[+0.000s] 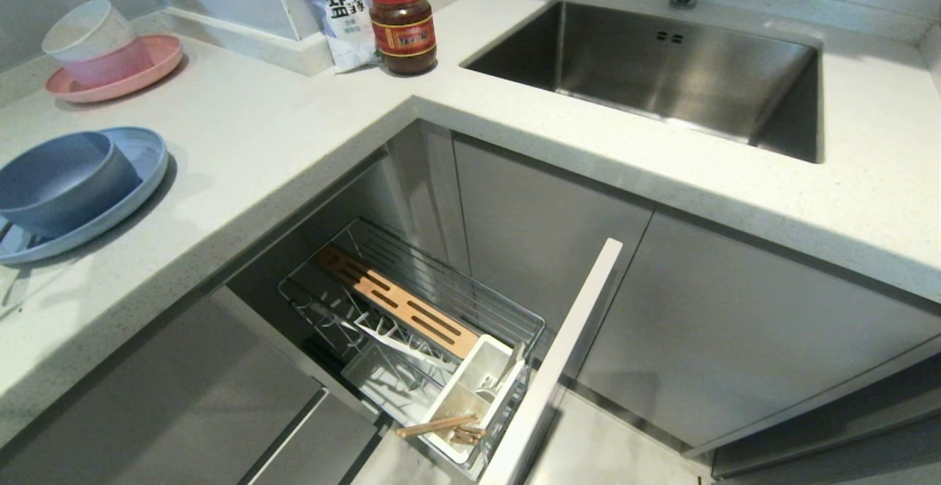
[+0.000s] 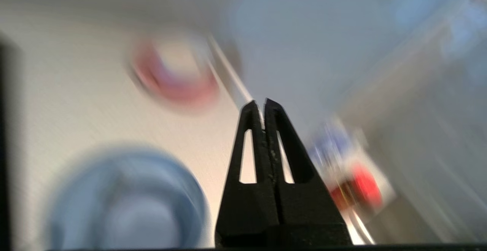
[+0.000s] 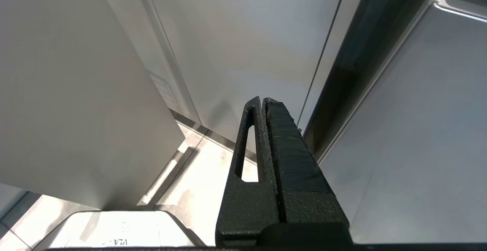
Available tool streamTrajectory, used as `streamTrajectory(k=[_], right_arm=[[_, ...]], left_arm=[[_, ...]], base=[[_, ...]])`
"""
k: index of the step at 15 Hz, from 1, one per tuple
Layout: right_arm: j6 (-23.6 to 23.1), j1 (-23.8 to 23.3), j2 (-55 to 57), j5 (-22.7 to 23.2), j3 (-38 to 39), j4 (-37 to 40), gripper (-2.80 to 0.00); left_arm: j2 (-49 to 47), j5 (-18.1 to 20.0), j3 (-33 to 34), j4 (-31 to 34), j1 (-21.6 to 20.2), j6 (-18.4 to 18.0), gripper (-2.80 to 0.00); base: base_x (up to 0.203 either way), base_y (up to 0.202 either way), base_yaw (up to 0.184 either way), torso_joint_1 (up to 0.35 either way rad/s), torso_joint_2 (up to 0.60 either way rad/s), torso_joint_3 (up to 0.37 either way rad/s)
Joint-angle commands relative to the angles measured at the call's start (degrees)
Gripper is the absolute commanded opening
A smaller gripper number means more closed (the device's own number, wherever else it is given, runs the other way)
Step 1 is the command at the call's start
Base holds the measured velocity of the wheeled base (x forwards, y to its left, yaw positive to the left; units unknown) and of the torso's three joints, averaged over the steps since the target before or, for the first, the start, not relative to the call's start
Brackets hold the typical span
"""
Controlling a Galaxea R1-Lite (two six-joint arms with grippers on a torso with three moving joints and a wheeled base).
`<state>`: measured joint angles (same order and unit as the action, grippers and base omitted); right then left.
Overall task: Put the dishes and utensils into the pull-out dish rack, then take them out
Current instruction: Take the chopsticks out of the cupboard
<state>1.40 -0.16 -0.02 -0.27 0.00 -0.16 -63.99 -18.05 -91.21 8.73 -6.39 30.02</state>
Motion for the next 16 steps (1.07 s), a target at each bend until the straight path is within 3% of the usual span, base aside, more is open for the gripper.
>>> streamTrajectory(k=[1, 4, 7, 12, 16], right_arm=[[0.00, -0.01, -0.24, 0.00, 0.09, -0.02, -2.80], [0.00, 0.04, -0.24, 0.00, 0.09, -0.02, -2.80], [0.00, -0.02, -0.24, 0.00, 0.09, -0.02, -2.80], [0.00, -0.02, -0.24, 0.00, 0.09, -0.02, -2.80], [0.00, -0.02, -0.24, 0.00, 0.09, -0.02, -2.80]], left_arm=[[-5.10, -5.44, 0.28, 4.49, 16.78, 1.24, -2.80], [-10.05, -14.29, 6.07, 7.58, 31.41, 1.80, -2.80], [-14.45, -17.18, 9.98, 10.90, 37.73, 2.09, -2.80], [-17.08, -11.78, 10.11, 23.41, 40.36, 2.08, -2.80], [-20.69, -4.75, 9.52, 33.42, 41.28, 1.98, -2.80]], base=[[0.000, 0.000, 0.000, 0.000, 0.00, 0.000], [0.000, 0.000, 0.000, 0.000, 0.00, 0.000], [0.000, 0.000, 0.000, 0.000, 0.00, 0.000], [0.000, 0.000, 0.000, 0.000, 0.00, 0.000], [0.000, 0.000, 0.000, 0.000, 0.00, 0.000]])
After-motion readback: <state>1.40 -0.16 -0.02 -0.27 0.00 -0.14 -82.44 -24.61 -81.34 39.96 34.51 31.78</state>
